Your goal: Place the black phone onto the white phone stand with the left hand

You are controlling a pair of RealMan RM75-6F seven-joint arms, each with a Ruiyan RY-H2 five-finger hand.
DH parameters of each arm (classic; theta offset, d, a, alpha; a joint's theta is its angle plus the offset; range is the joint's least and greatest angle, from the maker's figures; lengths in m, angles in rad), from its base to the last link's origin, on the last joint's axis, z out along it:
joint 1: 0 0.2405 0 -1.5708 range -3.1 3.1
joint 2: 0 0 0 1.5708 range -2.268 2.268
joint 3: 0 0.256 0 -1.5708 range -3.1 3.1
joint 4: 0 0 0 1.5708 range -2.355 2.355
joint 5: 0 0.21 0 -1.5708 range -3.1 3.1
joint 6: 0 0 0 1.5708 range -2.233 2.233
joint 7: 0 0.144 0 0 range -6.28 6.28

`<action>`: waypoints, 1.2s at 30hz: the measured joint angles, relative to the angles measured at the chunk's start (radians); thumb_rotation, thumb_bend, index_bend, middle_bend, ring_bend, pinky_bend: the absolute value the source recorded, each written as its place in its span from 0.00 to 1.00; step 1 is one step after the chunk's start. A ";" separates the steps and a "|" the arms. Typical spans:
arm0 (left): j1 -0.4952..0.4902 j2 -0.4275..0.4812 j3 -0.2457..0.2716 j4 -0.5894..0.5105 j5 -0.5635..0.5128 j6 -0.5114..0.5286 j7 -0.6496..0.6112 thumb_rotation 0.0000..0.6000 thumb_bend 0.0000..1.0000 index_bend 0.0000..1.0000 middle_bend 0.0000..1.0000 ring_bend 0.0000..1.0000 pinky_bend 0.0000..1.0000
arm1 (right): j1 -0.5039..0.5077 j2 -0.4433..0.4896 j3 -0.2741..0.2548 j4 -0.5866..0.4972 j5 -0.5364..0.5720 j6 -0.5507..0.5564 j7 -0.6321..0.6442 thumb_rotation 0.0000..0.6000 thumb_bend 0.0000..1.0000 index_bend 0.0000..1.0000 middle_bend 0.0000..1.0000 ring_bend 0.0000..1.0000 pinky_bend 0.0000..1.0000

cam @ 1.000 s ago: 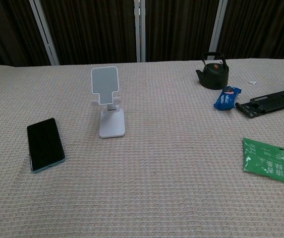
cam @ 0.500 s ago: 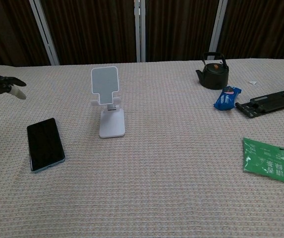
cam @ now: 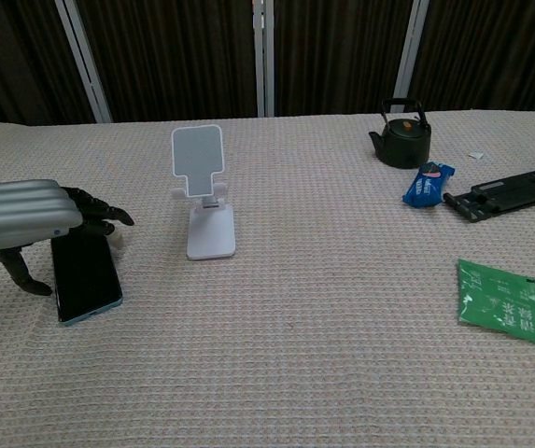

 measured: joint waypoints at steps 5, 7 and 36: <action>-0.021 -0.032 0.024 0.038 0.007 0.001 -0.013 1.00 0.07 0.26 0.11 0.17 0.19 | 0.001 0.000 0.001 0.004 0.003 -0.002 0.003 1.00 0.00 0.00 0.00 0.00 0.00; -0.027 -0.040 0.029 0.048 0.006 0.002 -0.012 1.00 0.09 0.33 0.21 0.26 0.25 | 0.001 0.000 0.002 0.005 0.004 -0.002 0.004 1.00 0.00 0.00 0.00 0.00 0.00; -0.083 0.226 -0.010 -0.188 0.062 0.332 0.240 1.00 0.13 0.59 0.50 0.51 0.46 | -0.005 0.019 0.004 -0.013 0.004 0.006 0.042 1.00 0.00 0.00 0.00 0.00 0.00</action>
